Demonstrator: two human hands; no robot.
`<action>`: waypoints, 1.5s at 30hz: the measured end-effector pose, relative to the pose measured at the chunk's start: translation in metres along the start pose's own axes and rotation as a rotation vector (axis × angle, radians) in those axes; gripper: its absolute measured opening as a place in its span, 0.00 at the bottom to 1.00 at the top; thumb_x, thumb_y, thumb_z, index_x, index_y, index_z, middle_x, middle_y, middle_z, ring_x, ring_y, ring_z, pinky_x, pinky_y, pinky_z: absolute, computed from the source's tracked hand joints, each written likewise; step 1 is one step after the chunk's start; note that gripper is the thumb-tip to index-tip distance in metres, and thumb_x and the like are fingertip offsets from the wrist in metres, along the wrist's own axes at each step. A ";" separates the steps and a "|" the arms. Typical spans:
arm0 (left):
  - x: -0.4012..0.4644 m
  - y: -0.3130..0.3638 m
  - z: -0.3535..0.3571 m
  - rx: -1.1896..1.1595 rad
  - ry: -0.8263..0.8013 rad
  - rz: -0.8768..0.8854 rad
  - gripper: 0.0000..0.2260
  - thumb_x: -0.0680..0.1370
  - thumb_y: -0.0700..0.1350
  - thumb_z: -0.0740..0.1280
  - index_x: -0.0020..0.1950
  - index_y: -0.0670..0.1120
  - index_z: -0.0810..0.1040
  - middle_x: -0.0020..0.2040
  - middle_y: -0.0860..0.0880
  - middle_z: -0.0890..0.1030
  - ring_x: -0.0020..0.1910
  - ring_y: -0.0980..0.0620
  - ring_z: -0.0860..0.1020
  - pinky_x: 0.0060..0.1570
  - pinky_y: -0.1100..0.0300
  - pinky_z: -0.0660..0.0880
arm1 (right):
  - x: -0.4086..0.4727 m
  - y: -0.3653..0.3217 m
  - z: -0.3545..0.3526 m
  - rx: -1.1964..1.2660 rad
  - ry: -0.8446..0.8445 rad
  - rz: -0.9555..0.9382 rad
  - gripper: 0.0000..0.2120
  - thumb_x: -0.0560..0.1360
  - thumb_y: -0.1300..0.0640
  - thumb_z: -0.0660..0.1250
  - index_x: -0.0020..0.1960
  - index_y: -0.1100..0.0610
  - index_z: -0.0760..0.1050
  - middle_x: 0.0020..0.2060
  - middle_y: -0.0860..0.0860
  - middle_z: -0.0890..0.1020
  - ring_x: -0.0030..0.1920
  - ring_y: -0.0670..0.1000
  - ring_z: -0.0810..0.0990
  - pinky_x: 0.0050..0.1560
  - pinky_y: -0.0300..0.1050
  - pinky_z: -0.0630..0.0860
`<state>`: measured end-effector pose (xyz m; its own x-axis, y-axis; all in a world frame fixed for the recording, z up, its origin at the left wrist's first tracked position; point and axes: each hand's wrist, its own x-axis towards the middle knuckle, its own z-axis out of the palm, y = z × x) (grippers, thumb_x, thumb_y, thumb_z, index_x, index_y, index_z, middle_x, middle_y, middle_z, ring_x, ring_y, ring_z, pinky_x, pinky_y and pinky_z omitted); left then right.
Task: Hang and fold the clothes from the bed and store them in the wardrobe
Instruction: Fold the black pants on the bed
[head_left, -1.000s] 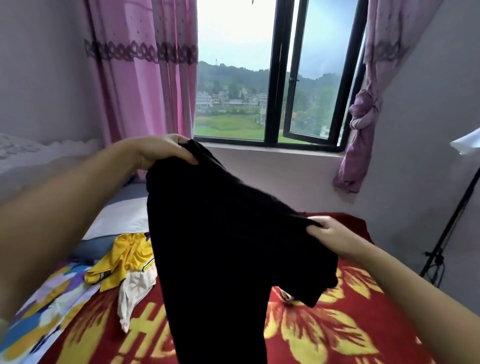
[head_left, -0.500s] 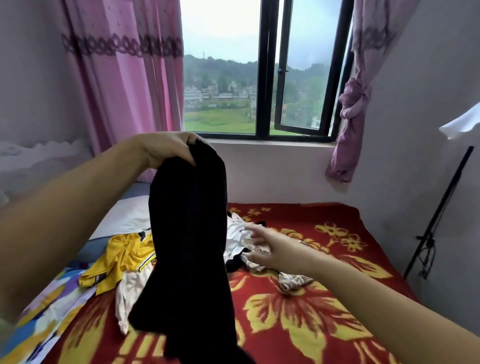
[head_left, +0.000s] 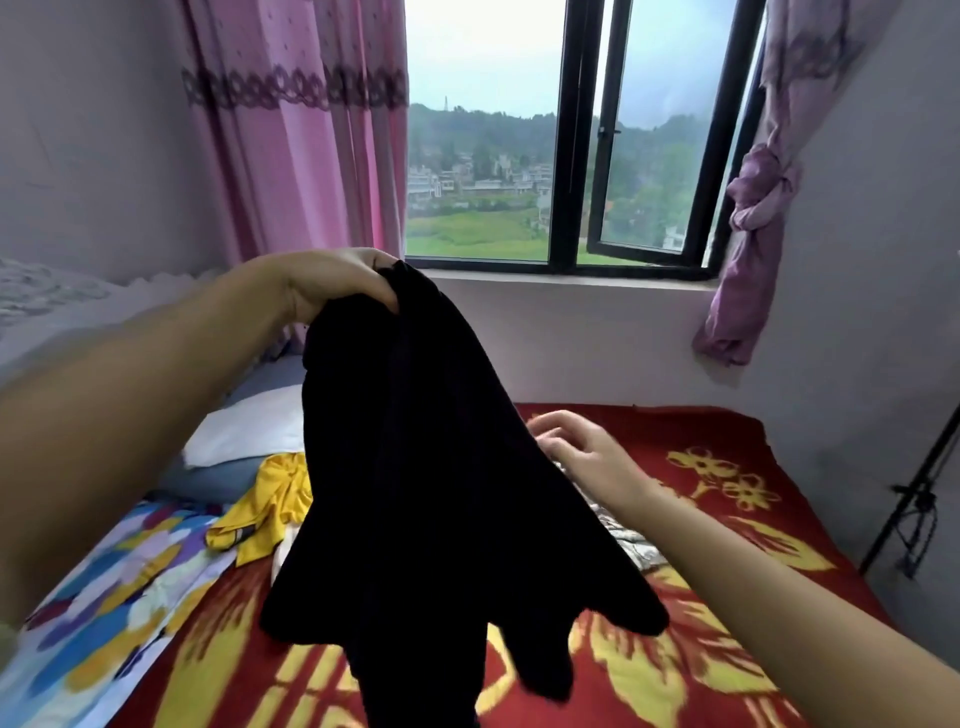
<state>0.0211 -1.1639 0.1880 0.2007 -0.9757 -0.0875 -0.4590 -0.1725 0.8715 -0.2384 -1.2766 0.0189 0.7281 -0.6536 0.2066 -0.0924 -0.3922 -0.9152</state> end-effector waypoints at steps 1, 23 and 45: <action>0.002 0.003 0.003 0.007 0.004 -0.007 0.11 0.63 0.35 0.67 0.44 0.39 0.79 0.34 0.44 0.82 0.30 0.51 0.81 0.29 0.61 0.79 | -0.005 -0.004 0.008 0.032 -0.103 -0.003 0.08 0.80 0.57 0.62 0.58 0.53 0.76 0.44 0.48 0.82 0.42 0.43 0.79 0.42 0.35 0.75; 0.024 0.039 0.034 0.118 0.235 -0.069 0.07 0.71 0.37 0.70 0.49 0.41 0.80 0.42 0.40 0.82 0.35 0.46 0.83 0.34 0.55 0.79 | 0.012 0.055 0.038 -0.258 0.180 0.194 0.09 0.76 0.61 0.59 0.43 0.60 0.76 0.37 0.57 0.81 0.39 0.58 0.79 0.35 0.46 0.67; 0.037 0.035 0.036 0.042 0.137 -0.074 0.12 0.73 0.43 0.72 0.53 0.41 0.79 0.46 0.40 0.83 0.41 0.44 0.83 0.39 0.53 0.80 | -0.026 0.024 0.001 -0.786 -0.049 -0.312 0.12 0.76 0.50 0.61 0.54 0.54 0.77 0.49 0.48 0.80 0.46 0.51 0.81 0.46 0.46 0.77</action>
<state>-0.0186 -1.2105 0.1980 0.3500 -0.9331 -0.0821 -0.4733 -0.2519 0.8441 -0.2587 -1.2683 -0.0086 0.8253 -0.4192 0.3784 -0.3144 -0.8977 -0.3086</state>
